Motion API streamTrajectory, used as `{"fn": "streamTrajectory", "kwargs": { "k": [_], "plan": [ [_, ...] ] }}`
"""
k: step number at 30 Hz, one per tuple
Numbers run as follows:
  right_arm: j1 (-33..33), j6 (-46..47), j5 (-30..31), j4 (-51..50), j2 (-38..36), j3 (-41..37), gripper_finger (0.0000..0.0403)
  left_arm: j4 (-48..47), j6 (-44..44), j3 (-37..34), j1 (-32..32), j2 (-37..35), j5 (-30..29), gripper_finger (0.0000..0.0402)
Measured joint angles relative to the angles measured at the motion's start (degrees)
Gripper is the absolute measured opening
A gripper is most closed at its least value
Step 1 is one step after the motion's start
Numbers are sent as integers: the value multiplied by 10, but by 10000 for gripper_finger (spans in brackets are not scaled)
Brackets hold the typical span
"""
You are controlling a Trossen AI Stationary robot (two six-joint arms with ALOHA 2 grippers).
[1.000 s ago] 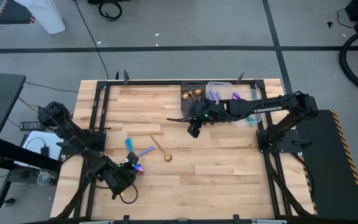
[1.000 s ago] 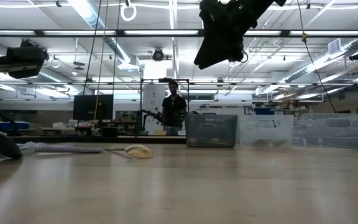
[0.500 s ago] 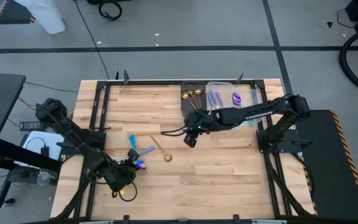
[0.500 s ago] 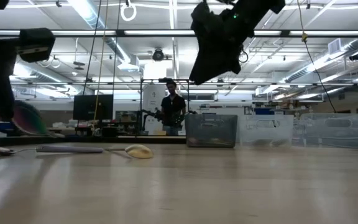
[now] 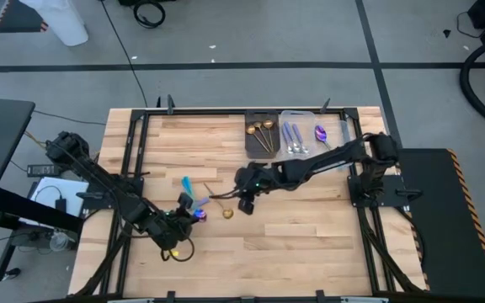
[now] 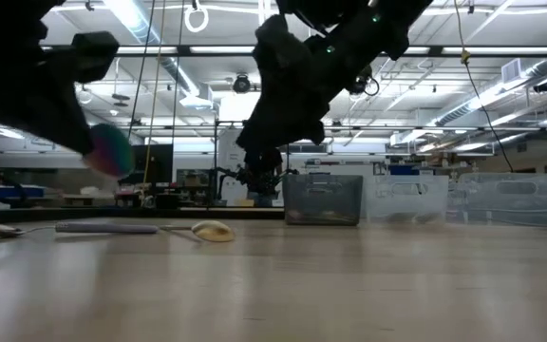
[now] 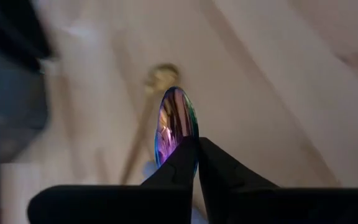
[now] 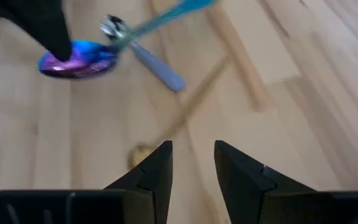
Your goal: Sort silverware by color (type)
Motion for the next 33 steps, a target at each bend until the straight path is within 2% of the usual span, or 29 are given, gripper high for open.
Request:
{"fn": "streamTrajectory", "kwargs": {
  "k": [4,8,17,24,30,33],
  "plan": [
    [16,-33,13,42,18,0,129,39,16,0,11,0,-49,19],
    [27,-74,46,67,19,0,129,80,48,0,27,-8,-66,18],
    [38,-158,54,111,19,0,139,169,99,-1,59,-64,-66,17],
    [26,-228,57,129,18,0,179,205,103,-2,77,-106,-42,17],
    [7,-284,56,174,18,0,228,384,162,-74,101,-118,-15,16],
    [2,-317,55,180,18,0,240,476,178,-110,119,-131,-11,16]
  ]
}}
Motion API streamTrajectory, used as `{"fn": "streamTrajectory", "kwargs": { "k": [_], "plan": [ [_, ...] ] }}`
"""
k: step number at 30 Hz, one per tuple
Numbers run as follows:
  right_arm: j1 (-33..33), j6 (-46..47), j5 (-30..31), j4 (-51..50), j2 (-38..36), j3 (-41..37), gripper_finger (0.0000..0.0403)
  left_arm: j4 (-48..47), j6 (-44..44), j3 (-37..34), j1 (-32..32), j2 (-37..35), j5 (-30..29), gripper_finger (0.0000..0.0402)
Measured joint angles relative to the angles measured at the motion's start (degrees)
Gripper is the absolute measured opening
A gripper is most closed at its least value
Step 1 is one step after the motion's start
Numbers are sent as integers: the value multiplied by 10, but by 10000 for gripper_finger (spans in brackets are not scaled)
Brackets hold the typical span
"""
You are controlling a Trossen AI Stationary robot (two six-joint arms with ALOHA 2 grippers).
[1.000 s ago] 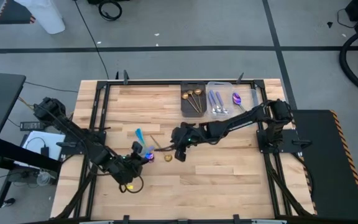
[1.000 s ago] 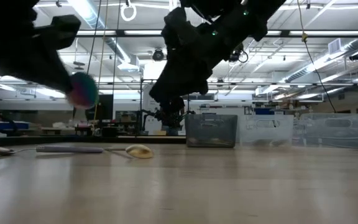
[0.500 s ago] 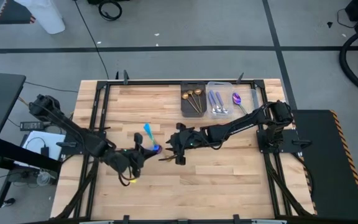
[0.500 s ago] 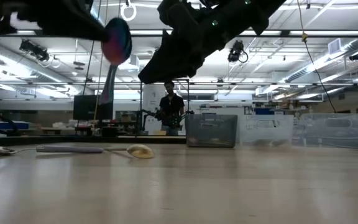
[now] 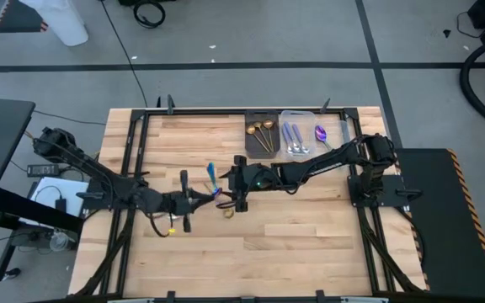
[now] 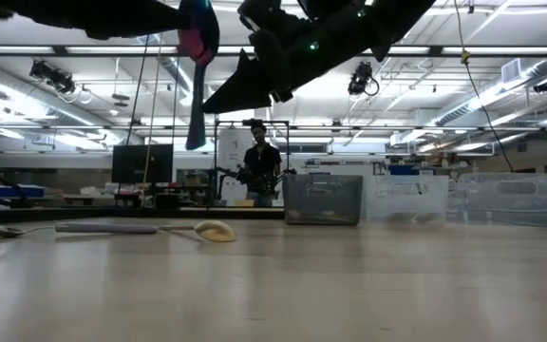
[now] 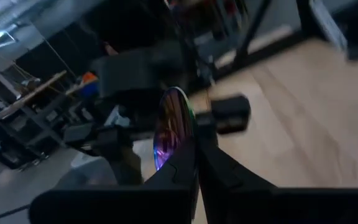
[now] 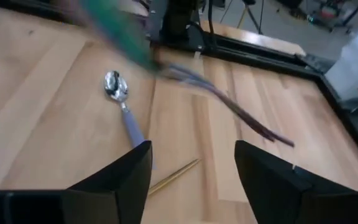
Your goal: Sort silverware by color (type)
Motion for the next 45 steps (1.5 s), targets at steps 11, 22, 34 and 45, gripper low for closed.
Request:
{"fn": "streamTrajectory", "kwargs": {
  "k": [11,22,34,45],
  "plan": [
    [-20,-69,-9,54,0,0,216,272,-28,-107,56,-19,100,16],
    [-26,-26,32,-2,-10,0,186,283,-35,-116,71,-19,130,16],
    [-18,-31,-52,18,-10,0,155,281,-106,-116,120,-19,284,16],
    [-16,-26,-94,78,-10,0,102,265,-200,-116,227,-17,423,16]
  ]
}}
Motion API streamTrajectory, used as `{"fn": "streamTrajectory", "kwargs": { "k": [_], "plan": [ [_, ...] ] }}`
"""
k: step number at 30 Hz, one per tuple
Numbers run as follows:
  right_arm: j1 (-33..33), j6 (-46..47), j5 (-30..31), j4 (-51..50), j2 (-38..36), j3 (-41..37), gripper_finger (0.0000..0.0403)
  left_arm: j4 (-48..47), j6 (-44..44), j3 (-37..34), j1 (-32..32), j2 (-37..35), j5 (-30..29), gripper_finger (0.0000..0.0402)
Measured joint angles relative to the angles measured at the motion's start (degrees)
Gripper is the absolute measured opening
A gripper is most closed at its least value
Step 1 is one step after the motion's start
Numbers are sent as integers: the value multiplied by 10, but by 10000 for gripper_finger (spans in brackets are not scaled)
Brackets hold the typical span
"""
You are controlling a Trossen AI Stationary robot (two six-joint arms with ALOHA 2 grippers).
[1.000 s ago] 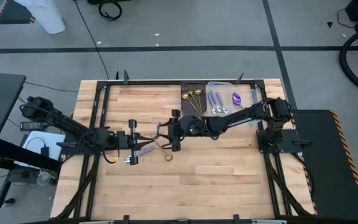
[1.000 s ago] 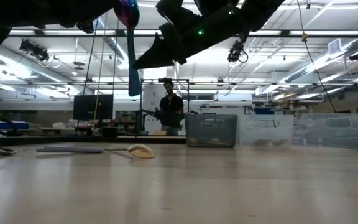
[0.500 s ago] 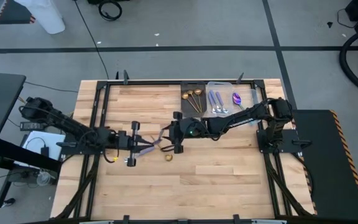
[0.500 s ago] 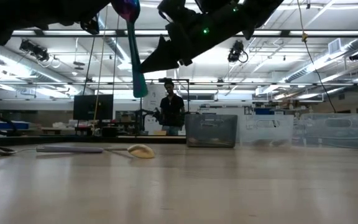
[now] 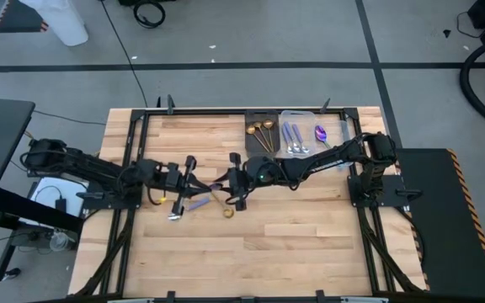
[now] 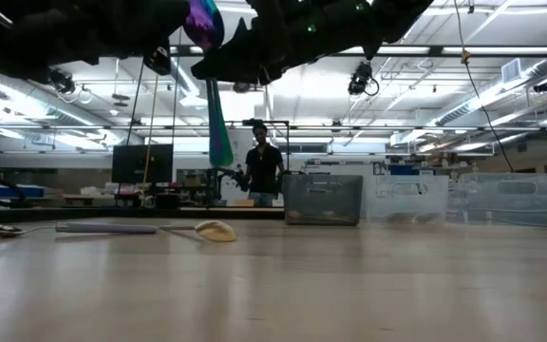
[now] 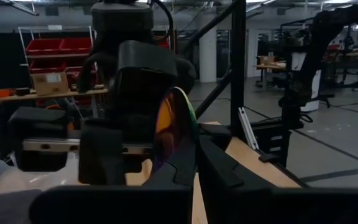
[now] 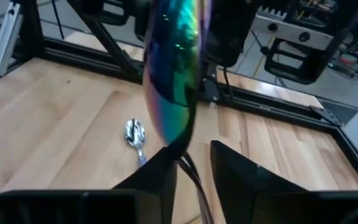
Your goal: Sort silverware by color (type)
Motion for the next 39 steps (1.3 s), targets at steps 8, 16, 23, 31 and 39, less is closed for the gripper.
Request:
{"fn": "streamTrajectory", "kwargs": {
  "k": [8,16,23,31,39],
  "plan": [
    [2,11,-5,-27,1,0,15,-15,-13,0,7,0,2,24],
    [-6,27,5,-44,1,0,12,-37,-10,0,38,-8,-4,70],
    [-6,29,-5,-57,1,0,12,-85,-14,1,43,-38,-1,176],
    [-13,28,-12,-60,-2,0,15,-218,-26,1,41,-73,-36,226],
    [-22,31,8,-18,-9,0,16,-317,-73,0,40,-75,-68,201]
  ]
}}
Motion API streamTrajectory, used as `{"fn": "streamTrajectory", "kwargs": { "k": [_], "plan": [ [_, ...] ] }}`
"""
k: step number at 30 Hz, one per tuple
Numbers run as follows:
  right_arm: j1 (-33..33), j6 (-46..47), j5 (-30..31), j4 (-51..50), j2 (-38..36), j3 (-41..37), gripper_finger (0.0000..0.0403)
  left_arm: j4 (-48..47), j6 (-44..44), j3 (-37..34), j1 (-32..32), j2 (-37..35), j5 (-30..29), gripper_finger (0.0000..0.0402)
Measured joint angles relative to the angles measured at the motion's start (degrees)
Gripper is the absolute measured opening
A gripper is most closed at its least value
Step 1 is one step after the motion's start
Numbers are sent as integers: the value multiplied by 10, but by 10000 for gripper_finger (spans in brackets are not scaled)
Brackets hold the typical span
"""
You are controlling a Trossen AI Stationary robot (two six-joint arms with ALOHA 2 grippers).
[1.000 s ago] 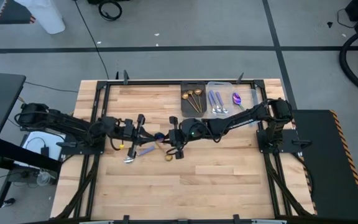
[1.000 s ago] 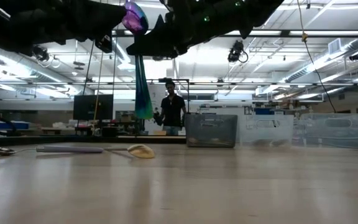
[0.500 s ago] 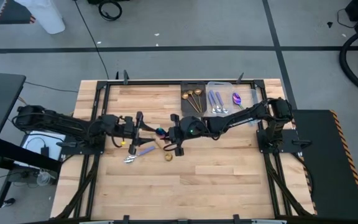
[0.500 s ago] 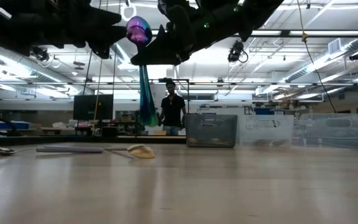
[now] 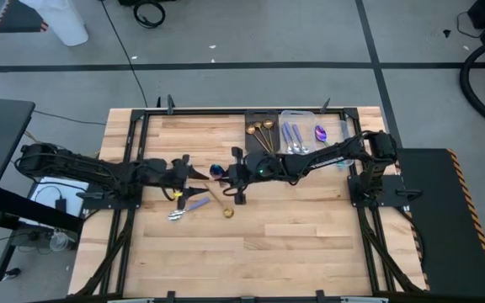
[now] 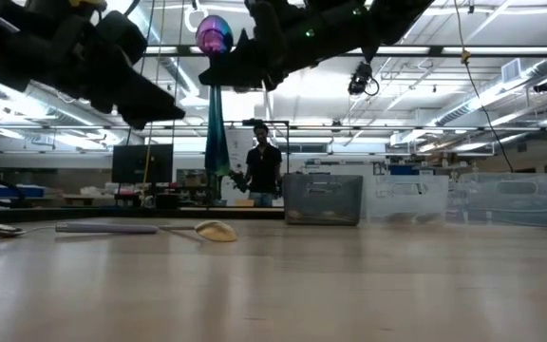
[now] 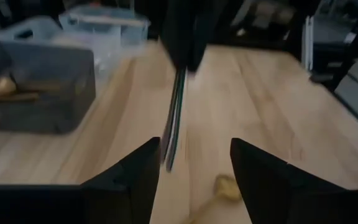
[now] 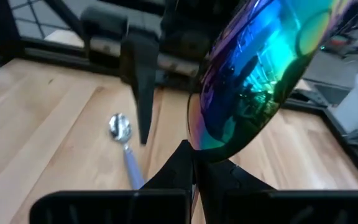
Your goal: Sort silverware by color (type)
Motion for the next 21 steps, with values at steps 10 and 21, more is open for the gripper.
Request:
{"fn": "streamTrajectory", "kwargs": {
  "k": [10,21],
  "plan": [
    [2,7,42,65,0,0,17,-27,-2,0,-25,0,-24,192],
    [10,55,66,105,0,0,18,20,47,0,-56,0,-89,192]
  ]
}}
